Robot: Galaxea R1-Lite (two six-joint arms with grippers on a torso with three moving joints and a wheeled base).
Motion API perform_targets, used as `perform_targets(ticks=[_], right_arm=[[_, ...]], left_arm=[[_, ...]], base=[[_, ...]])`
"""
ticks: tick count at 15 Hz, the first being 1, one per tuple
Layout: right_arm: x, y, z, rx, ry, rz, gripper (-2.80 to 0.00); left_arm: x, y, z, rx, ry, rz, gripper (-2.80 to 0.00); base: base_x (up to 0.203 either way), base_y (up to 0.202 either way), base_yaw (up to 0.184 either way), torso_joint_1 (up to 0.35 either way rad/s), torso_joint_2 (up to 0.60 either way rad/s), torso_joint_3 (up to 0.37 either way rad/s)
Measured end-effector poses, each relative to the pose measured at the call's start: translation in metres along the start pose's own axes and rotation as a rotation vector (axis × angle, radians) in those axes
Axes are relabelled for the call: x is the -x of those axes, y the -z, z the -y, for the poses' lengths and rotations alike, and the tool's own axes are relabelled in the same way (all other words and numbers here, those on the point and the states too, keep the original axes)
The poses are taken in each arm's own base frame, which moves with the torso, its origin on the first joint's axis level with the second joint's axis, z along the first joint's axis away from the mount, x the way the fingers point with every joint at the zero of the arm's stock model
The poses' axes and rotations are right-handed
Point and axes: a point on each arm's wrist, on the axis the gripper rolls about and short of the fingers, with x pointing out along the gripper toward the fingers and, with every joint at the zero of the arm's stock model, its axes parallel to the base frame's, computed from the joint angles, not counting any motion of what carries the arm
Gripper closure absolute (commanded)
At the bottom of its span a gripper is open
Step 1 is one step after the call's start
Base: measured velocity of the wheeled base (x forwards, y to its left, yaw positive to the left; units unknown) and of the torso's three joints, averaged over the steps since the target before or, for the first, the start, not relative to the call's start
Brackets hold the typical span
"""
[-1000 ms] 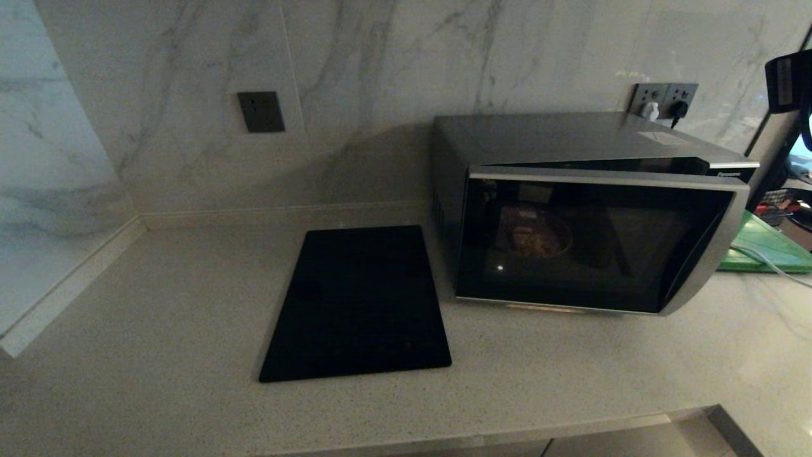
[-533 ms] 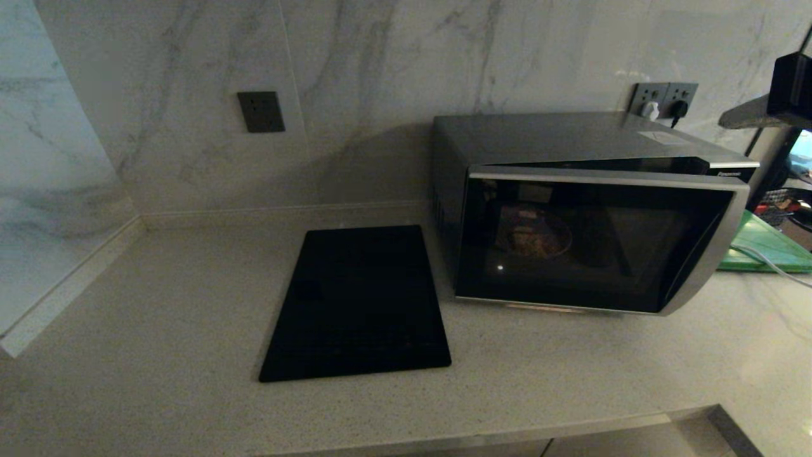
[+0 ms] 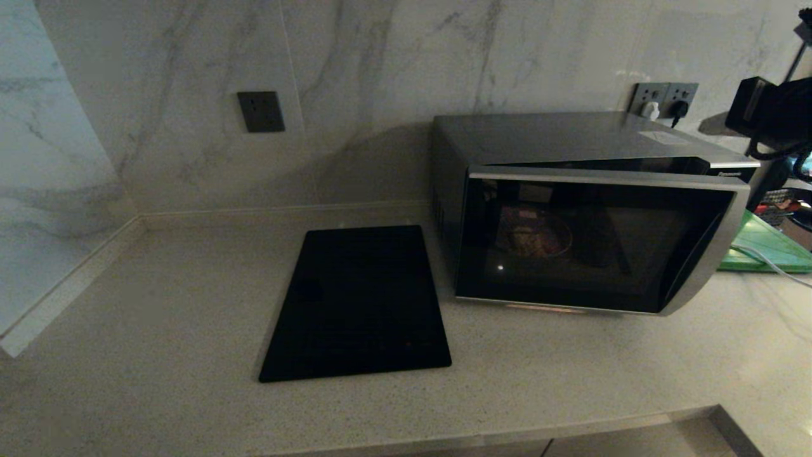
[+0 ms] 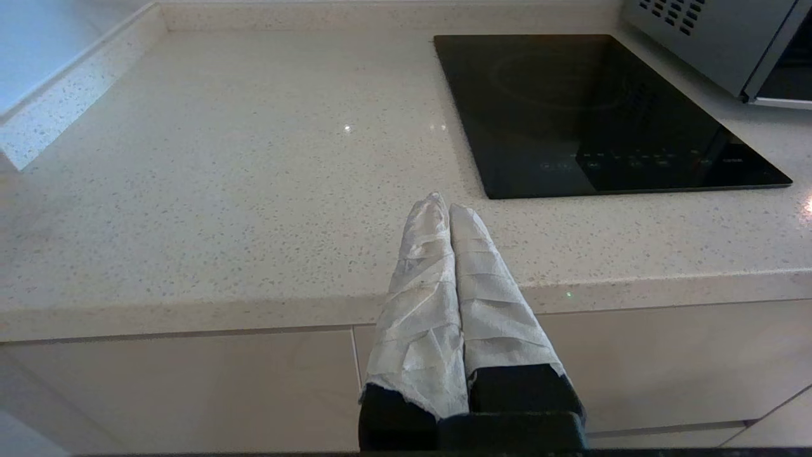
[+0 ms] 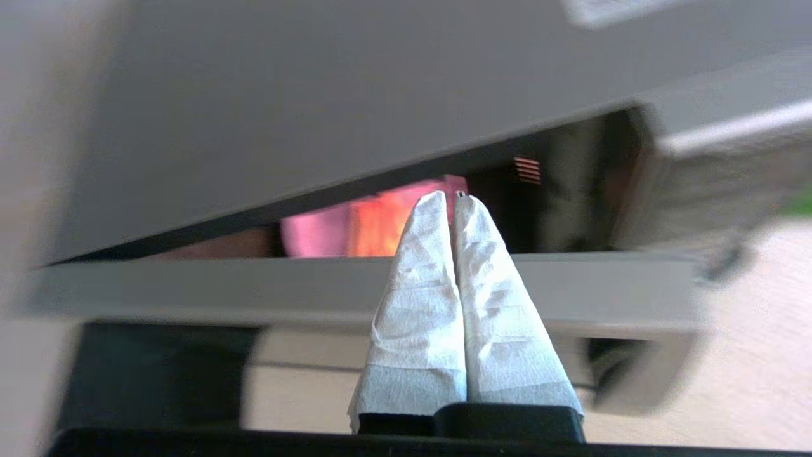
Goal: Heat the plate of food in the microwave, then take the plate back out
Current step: Open the microwave oven
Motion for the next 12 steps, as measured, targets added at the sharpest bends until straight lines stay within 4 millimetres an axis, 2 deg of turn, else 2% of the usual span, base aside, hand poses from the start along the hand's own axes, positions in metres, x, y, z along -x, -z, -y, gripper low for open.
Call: perform_targets(ticks=[3,12], right_arm=[[-0.009,0.007,0.007,0.018,0.089,-0.046,0.00],[-0.020,0.018,0.013,0.014,0.137,-0.110,0.00]], left_arm=[[0.000,0.000,0.000,0.000,0.000,0.000,0.00],[0.000,0.000,0.000,0.000,0.000,0.000,0.00]], base=[[0.000,0.000,0.000,0.000,0.00,0.000],[0.000,0.000,0.000,0.000,0.00,0.000]])
